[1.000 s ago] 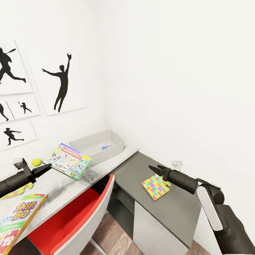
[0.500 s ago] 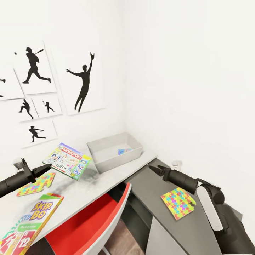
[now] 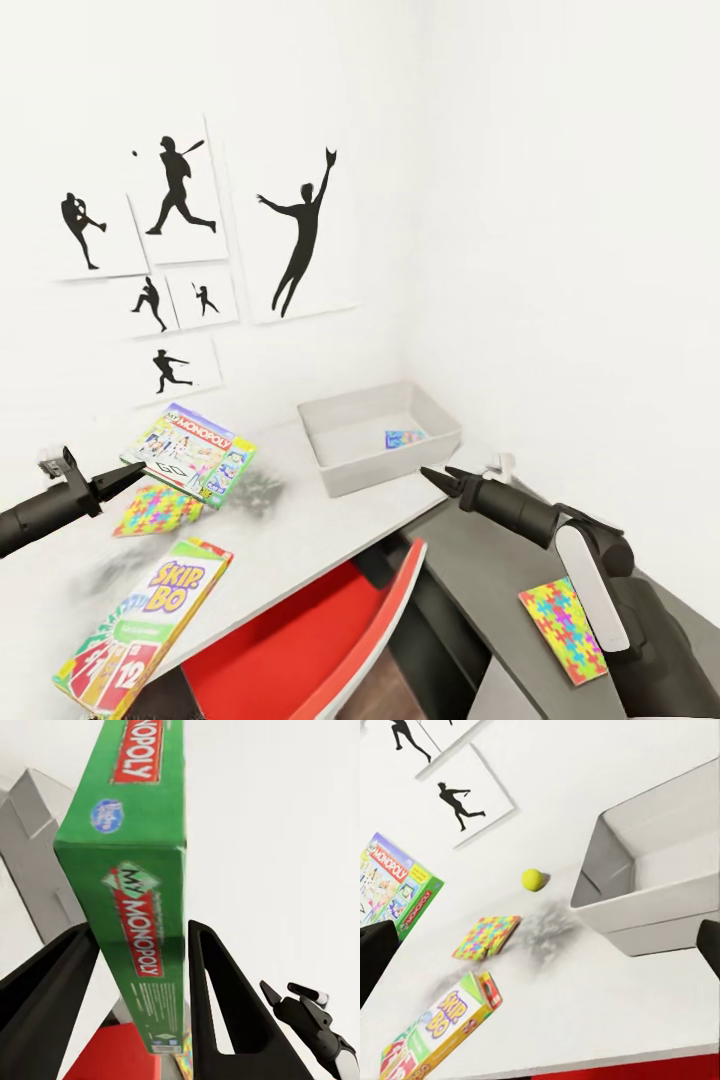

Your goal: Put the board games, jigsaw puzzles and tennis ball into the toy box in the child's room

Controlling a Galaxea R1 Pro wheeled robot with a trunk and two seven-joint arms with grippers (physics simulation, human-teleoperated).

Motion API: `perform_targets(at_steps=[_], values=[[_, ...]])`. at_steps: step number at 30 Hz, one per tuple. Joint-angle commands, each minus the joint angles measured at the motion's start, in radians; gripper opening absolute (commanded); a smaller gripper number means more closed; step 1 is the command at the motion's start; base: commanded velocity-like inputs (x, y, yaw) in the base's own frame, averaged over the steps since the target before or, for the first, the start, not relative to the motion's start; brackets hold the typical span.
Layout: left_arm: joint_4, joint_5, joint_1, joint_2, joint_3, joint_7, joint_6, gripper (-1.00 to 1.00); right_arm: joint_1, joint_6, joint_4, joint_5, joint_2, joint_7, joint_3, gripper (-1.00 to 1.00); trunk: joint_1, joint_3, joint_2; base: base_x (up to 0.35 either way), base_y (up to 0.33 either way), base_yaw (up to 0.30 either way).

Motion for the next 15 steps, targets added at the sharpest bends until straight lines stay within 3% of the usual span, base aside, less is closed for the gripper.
perform_targets(at_steps=[1,11,15], values=[[0.0,0.005,-0.001,0.0,0.001,-0.003,0.008,-1.0,-0.001,0.007,0.0,-0.004,0.0,0.001,-0.002,1.0,0.0,-0.001,-0.001,0.081,0.006,0.292],[0.0,0.005,-0.001,0.0,0.001,-0.003,0.008,-1.0,-0.001,0.007,0.0,-0.006,0.0,0.004,-0.003,1.0,0.0,-0.001,-0.001,0.155,0.026,0.287],[0.0,0.005,-0.001,0.0,0.001,-0.003,0.008,-1.0,-0.001,0.007,0.0,-0.006,0.0,0.004,-0.004,1.0,0.0,-0.001,-0.001,0.146,0.017,0.123]])
